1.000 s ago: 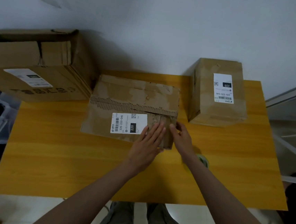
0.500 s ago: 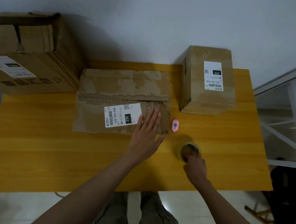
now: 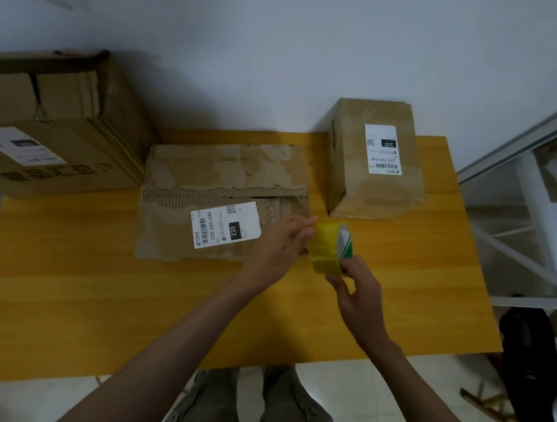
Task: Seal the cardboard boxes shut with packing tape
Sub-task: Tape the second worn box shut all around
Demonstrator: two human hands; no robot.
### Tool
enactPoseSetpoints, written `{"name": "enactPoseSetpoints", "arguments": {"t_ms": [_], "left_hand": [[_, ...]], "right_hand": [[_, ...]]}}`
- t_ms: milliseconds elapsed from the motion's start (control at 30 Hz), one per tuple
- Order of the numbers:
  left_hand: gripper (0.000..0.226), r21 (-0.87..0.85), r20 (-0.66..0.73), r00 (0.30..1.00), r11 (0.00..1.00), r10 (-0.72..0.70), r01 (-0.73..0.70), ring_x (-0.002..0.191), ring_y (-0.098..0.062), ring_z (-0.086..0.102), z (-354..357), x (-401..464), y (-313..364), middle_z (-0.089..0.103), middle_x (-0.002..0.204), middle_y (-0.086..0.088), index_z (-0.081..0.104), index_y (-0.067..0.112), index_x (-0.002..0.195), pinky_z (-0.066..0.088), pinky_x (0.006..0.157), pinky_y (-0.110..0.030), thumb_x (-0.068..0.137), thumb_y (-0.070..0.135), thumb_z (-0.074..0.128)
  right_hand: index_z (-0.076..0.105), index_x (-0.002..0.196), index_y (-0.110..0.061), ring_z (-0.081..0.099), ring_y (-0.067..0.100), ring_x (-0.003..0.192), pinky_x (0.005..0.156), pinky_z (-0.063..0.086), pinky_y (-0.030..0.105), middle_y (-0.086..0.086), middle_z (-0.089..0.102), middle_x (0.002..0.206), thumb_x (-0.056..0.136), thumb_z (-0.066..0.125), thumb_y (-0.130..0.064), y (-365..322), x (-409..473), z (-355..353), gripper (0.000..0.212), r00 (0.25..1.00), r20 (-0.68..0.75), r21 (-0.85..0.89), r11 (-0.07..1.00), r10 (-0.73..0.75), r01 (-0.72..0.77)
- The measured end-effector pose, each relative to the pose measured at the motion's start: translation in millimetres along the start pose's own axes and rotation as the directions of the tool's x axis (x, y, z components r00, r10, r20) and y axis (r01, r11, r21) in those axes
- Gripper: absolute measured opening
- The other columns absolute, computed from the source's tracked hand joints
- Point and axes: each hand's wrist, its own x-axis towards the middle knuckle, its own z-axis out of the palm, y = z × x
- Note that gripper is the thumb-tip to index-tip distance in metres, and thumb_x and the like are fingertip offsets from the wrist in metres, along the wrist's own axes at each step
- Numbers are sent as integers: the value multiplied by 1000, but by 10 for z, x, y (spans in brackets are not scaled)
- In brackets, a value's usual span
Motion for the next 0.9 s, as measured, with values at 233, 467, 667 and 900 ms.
{"name": "enactPoseSetpoints", "arguments": {"t_ms": [233, 467, 667, 900], "left_hand": [[18, -100, -209, 965, 985, -159, 141, 82, 3, 68, -342, -29, 215, 76, 91, 8, 81, 16, 103, 53, 76, -12, 88, 8, 76], [21, -96, -214, 936, 959, -281, 266, 74, 1, 65, -503, -282, 41, 71, 78, 8, 78, 18, 92, 53, 69, -15, 84, -1, 76], [24, 19, -199, 937, 955, -285, 295, 90, -8, 62, -546, -485, -74, 69, 94, 5, 75, 16, 106, 51, 77, -13, 92, -1, 67], [25, 106, -204, 943, 952, -262, 288, 105, -9, 54, -585, -657, -186, 61, 109, 1, 73, 18, 117, 45, 94, -21, 99, 7, 60]], "right_hand": [[64, 96, -3, 54, 14, 87, 73, 41, 13, 6, 60, 94, 89, 67, -9, -255, 154, 112, 10, 995, -9, -49, 994, -96, 95], [59, 104, -12, 54, 21, 97, 79, 46, 26, 2, 55, 105, 91, 61, -20, -327, 67, 157, 16, 970, 109, -163, 959, -218, 233], [54, 103, -17, 53, 21, 96, 79, 32, 27, 2, 58, 103, 93, 55, -27, -530, 30, 219, 15, 922, 195, -295, 876, -336, 382], [57, 97, -19, 52, 16, 91, 75, 32, 31, -5, 55, 98, 91, 55, -30, -695, -9, 281, 12, 917, 273, -318, 873, -290, 371]]}}
